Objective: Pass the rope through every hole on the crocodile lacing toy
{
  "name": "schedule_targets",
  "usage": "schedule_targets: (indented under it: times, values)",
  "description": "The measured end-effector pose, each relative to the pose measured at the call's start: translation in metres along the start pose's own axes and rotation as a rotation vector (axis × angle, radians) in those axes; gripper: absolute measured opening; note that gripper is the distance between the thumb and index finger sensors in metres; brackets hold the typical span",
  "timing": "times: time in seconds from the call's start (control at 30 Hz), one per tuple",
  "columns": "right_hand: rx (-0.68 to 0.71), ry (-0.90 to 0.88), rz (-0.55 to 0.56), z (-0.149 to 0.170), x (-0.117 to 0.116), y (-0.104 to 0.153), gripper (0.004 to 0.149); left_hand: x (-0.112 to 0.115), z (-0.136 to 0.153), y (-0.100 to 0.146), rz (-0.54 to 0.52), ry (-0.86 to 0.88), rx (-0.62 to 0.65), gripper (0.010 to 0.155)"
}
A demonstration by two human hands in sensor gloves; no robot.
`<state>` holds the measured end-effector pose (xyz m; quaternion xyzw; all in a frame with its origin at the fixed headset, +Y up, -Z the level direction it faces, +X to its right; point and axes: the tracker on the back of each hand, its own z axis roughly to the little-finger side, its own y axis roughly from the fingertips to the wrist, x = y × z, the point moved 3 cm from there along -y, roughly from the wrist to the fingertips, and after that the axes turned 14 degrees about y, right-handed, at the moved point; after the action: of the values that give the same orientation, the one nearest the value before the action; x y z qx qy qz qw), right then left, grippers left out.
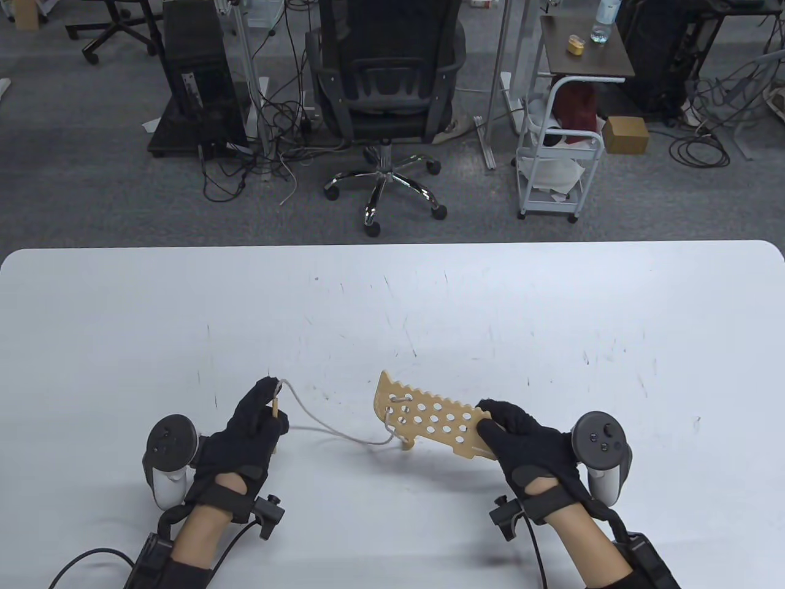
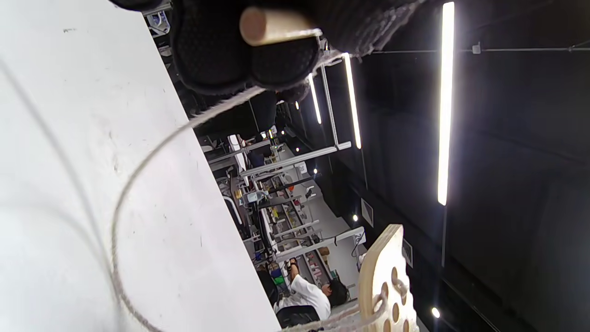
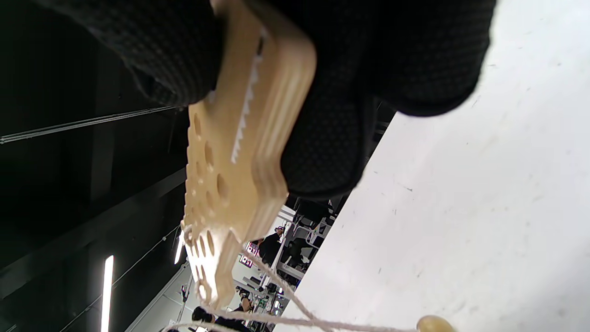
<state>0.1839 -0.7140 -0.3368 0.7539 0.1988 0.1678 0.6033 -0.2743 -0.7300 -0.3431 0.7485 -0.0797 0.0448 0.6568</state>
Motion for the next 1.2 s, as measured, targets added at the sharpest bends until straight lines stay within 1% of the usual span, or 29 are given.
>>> schedule_targets:
  times: [0.2, 0.33, 0.63, 0.83, 1.2]
  values:
    - [0.030, -0.007, -0.031, -0.008, -0.006, 0.004, 0.045, 0.003, 0.003, -0.001, -0.012, -0.044, -0.017, 0.059]
    - [0.047, -0.007, -0.050, -0.013, -0.010, 0.006, 0.045, 0.001, 0.003, -0.001, -0.035, -0.079, -0.018, 0.047]
    - [0.076, -0.010, -0.085, -0.021, -0.018, 0.010, 0.045, 0.004, 0.004, -0.002, -0.016, -0.089, -0.012, 0.043]
    - [0.098, -0.012, -0.108, -0.027, -0.024, 0.014, 0.045, 0.011, 0.010, -0.003, 0.029, 0.003, -0.055, 0.042]
    - [0.138, -0.014, -0.146, -0.039, -0.037, 0.022, 0.046, 0.031, 0.019, -0.005, 0.178, 0.181, -0.114, 0.043]
